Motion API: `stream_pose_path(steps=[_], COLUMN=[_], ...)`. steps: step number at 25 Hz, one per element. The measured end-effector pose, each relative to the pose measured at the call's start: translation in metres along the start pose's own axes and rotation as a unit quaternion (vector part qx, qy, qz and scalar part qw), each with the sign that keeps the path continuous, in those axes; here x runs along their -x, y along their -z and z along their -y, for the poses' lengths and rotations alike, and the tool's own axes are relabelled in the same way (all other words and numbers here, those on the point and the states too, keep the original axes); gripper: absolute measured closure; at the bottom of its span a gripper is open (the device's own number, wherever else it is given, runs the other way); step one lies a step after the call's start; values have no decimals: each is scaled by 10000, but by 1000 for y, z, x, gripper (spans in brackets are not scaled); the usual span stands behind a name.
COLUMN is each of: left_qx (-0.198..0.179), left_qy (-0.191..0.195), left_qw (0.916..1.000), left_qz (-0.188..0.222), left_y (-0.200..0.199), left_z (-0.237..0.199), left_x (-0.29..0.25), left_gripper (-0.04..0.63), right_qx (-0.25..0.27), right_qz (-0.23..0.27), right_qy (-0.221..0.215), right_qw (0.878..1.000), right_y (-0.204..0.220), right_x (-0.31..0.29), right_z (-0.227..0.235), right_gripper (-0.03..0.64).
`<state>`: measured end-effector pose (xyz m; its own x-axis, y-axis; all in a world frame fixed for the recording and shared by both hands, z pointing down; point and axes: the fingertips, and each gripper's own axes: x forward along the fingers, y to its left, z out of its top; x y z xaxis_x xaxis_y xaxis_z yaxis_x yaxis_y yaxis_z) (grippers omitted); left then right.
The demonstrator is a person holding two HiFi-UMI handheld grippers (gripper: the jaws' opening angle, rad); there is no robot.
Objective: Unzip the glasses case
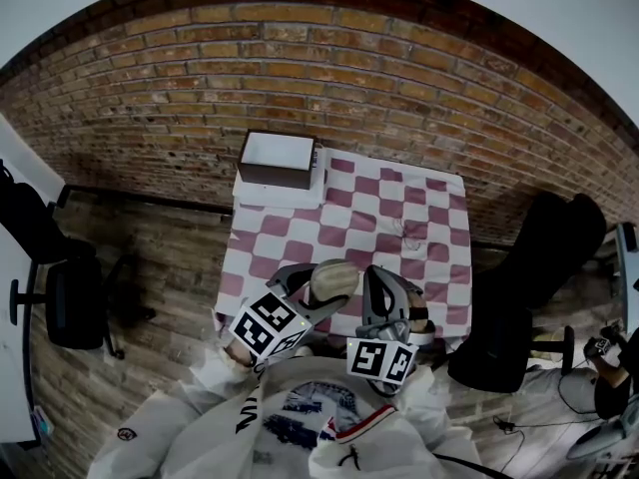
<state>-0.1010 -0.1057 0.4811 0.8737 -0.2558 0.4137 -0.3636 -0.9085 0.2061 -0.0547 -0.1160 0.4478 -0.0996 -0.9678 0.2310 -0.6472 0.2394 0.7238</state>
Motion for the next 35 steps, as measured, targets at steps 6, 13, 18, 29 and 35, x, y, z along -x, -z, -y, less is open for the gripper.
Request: stream_pose_path(steps=[6,13,18,29,35], left_qx=[-127,-133,-143,-226,-255], left_qy=[-74,-90,-75,-108,-109], left_qw=[9996,9992,9988,9970,9959], left_qz=[-256,-360,-470,-730,-861], left_y=[13,22,30,40,45], left_z=[-1,-2,-1,4,7], left_x=[-4,-8,-12,-17,-25], left_gripper=[313,313,313,313,313], right_qx=[34,48,65,66,84], right_qz=[42,21,6,43,46], right_qy=[31,12,4,-2,1], right_qw=[10000,10000,10000,10000,10000], right_y=[-2,-1,0,1,7], right_x=[0,1,3,7,10], right_z=[2,1,0,2,3], right_gripper=[604,604,604,604,604])
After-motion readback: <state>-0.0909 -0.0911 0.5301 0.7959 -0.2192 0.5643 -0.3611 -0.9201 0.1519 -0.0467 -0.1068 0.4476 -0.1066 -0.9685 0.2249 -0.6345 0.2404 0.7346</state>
